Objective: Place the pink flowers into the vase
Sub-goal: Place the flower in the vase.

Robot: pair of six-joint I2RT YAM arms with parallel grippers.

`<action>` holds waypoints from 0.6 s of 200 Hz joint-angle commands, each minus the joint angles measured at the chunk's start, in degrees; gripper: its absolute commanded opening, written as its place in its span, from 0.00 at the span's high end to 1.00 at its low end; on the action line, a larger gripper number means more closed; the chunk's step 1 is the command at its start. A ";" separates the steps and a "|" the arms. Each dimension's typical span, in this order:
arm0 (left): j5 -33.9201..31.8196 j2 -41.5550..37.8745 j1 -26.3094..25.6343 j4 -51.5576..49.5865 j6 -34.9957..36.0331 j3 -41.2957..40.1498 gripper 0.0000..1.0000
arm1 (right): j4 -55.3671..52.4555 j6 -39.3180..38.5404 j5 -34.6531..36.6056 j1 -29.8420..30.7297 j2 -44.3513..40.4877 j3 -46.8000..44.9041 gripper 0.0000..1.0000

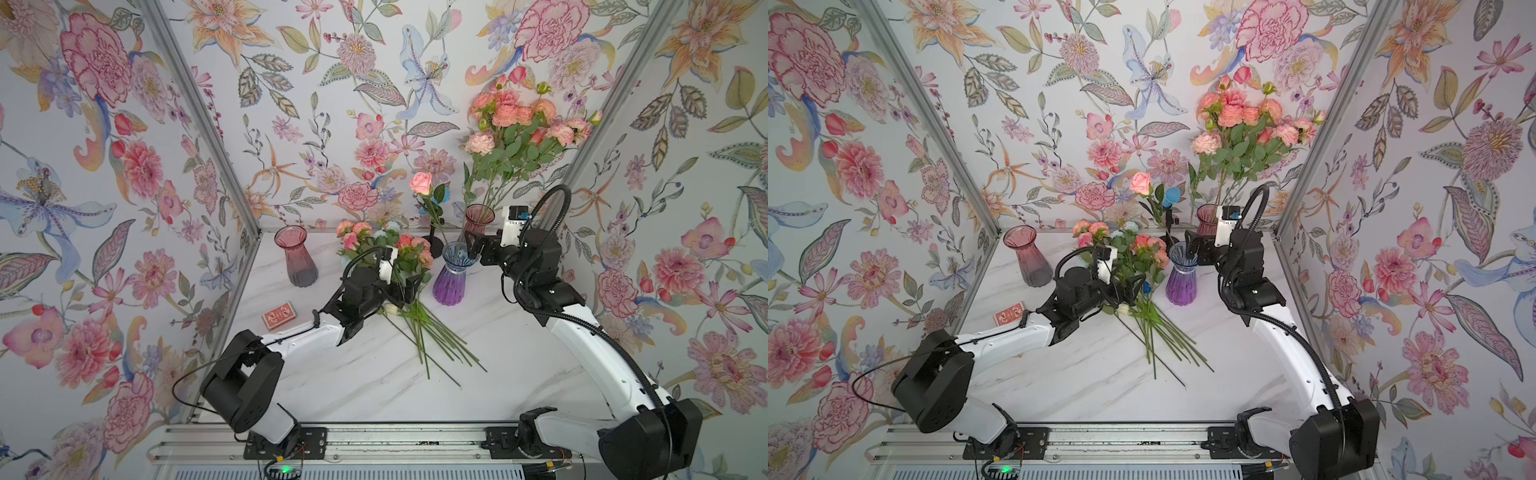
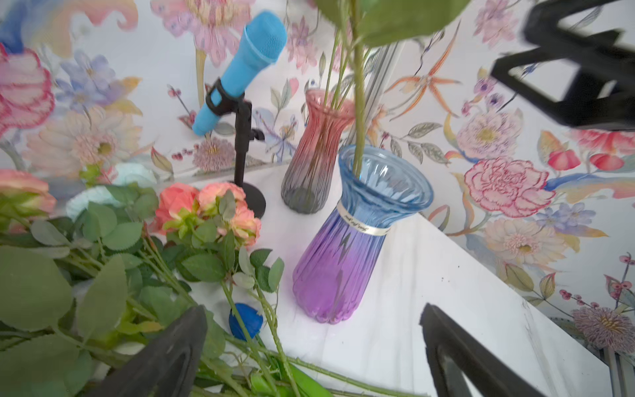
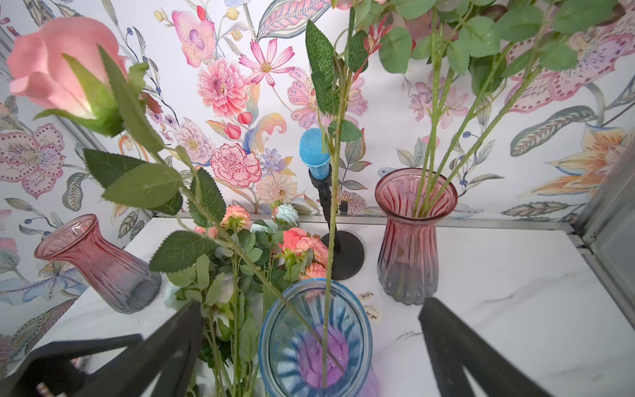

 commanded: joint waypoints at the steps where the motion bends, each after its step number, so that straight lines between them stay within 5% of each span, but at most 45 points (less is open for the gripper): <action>1: 3.53 5.98 -0.29 -10.73 -4.67 6.50 0.00 | -1.67 0.07 -0.67 1.06 -4.12 -2.85 0.01; 41: 7.06 15.64 1.33 -18.75 -10.68 15.35 0.04 | -3.87 -0.91 -2.48 2.57 -9.89 -6.95 0.00; 120: 11.23 23.39 5.82 -21.88 -16.67 19.74 0.18 | -5.31 -7.30 -7.86 12.31 -14.69 -9.71 0.01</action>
